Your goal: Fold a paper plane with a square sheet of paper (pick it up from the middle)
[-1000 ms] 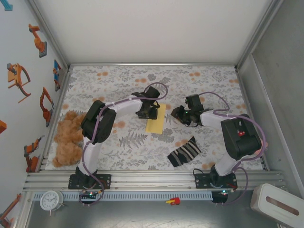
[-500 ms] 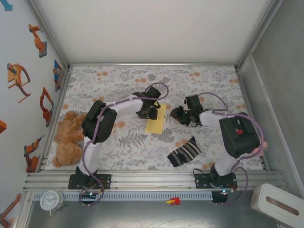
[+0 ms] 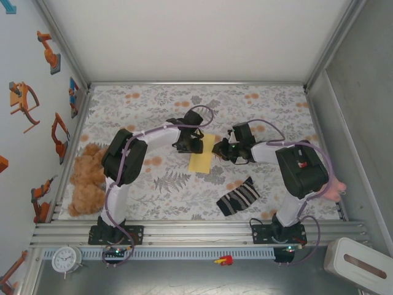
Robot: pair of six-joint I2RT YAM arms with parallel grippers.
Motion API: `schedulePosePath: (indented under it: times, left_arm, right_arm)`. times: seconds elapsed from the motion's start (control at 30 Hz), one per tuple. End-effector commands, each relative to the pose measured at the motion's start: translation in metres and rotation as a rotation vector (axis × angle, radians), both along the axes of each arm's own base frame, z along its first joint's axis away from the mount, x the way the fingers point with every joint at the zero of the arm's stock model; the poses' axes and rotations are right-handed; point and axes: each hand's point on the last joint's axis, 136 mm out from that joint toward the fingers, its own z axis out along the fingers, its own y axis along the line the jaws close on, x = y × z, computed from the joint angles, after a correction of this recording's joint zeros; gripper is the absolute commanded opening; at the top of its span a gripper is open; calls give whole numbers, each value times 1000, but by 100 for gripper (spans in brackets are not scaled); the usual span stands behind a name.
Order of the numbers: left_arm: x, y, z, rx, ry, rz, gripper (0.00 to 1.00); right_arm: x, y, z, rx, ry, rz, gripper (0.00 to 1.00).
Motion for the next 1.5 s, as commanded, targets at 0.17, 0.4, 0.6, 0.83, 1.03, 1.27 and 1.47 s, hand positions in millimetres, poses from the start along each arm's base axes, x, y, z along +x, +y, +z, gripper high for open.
schedulePosePath:
  times: [0.17,0.4,0.6,0.83,1.03,1.27,1.47]
  left_arm:
    - [-57,10,-81,-27,292,-23,54]
    - [-56,11,-79,-31,291,-21,53]
    - [-51,7,-63,-64,271,-17,53]
    - [-40,-9,-17,-199,213,36,55]
    - [-40,-17,-3,-272,218,79,54]
    - [-51,-20,-12,-277,265,81,46]
    - [-54,-6,-27,-196,264,68,38]
  right_arm:
    - [5,19,-3,11,3,65,11]
    - [2,16,-21,-47,47,69,11]
    - [-3,9,-37,-101,92,62,11]
    - [-9,4,-48,-139,126,63,10]
    - [-8,4,-46,-134,122,63,10]
    - [-7,8,-40,-110,121,63,11]
    - [2,17,-14,-47,79,60,12]
